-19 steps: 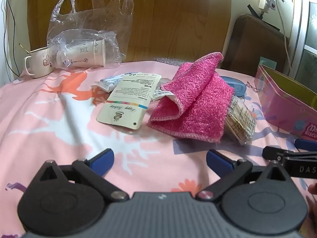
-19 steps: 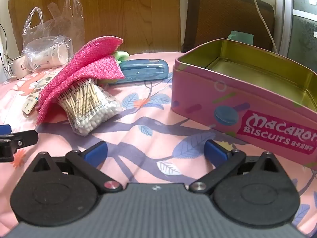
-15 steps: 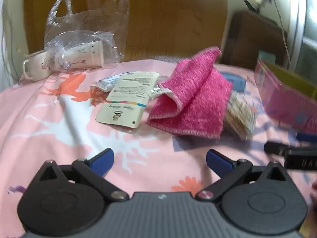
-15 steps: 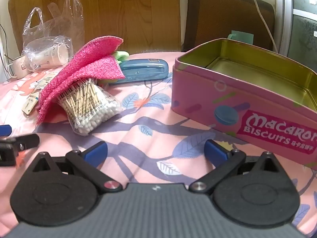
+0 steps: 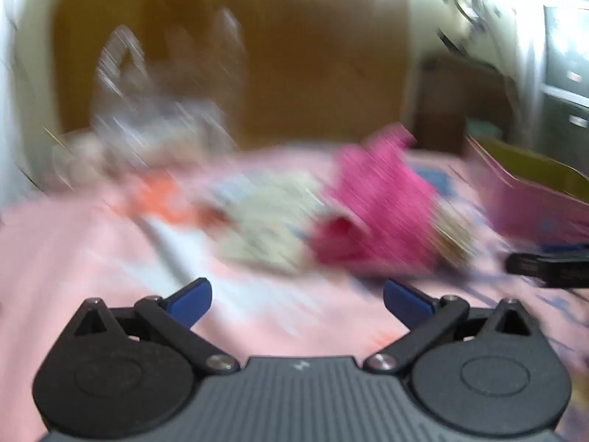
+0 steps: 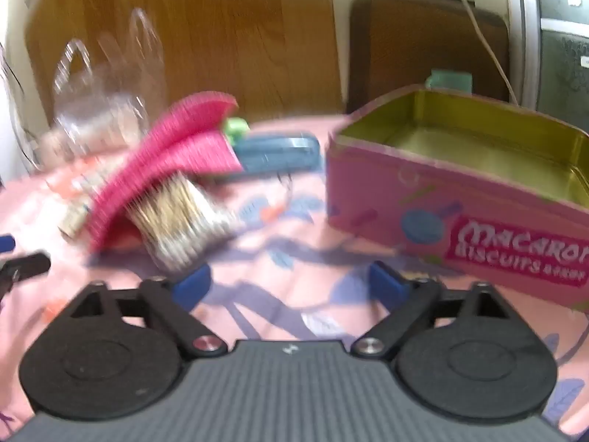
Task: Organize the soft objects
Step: 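Grasp the pink towel with the right tool and lift it, then carry the pink towel into the Macaron tin while the left tool also grips it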
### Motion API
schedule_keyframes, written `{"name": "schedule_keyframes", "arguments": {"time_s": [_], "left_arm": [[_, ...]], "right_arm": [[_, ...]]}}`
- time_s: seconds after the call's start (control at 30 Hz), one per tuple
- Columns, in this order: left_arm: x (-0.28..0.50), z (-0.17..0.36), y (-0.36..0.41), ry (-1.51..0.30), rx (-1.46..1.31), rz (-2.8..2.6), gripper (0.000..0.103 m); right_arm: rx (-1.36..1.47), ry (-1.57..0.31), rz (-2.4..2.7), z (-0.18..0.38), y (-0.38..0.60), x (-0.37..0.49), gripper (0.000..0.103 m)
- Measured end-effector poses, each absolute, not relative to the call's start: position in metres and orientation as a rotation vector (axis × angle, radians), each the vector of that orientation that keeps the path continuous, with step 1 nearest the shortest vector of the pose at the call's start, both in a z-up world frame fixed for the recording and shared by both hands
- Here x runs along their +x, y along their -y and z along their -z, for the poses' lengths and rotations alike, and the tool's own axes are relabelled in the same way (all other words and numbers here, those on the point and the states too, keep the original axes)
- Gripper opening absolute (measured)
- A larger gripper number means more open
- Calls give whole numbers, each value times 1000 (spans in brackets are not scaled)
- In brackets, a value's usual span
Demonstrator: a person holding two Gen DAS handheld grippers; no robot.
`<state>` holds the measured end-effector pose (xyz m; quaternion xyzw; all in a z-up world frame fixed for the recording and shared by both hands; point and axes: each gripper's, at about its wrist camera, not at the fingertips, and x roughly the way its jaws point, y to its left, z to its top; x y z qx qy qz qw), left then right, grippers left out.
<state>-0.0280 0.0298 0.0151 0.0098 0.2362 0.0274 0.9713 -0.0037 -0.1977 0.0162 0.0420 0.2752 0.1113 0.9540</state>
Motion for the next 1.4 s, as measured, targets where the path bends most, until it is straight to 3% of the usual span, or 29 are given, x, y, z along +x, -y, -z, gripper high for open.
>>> {"name": "schedule_keyframes", "arguments": {"time_s": [0.27, 0.4, 0.43, 0.47, 0.5, 0.53, 0.77, 0.97, 1.03, 1.4], "left_arm": [[-8, -10, -62, -482, -44, -189, 102], [-13, -8, -67, -486, -66, -169, 93], [-10, -6, -70, -497, -77, -167, 90], [-10, -4, -73, -503, -94, -163, 89], [-11, -4, -76, -508, -109, -159, 88], [-11, -4, -79, -511, -126, -154, 88], [-18, -6, -87, -472, -191, -96, 87], [-22, -9, -96, -465, -286, 28, 87], [-22, -10, -94, -496, -320, 106, 83], [-47, -32, -93, -473, -491, 232, 85]], "right_arm": [[68, -515, -382, -60, 137, 54, 88], [16, -593, -411, -51, 99, 100, 84], [6, -611, -415, -47, 91, 107, 56], [0, -632, -426, -46, 88, 114, 37], [9, -634, -427, -47, 85, 113, 22], [22, -606, -423, -51, 86, 106, 19], [24, -349, -531, -83, 110, 2, 17], [-5, -373, -622, -62, 137, -65, 18], [-25, -392, -660, -63, 137, -72, 18], [-56, -259, -643, -91, 113, -52, 18]]}}
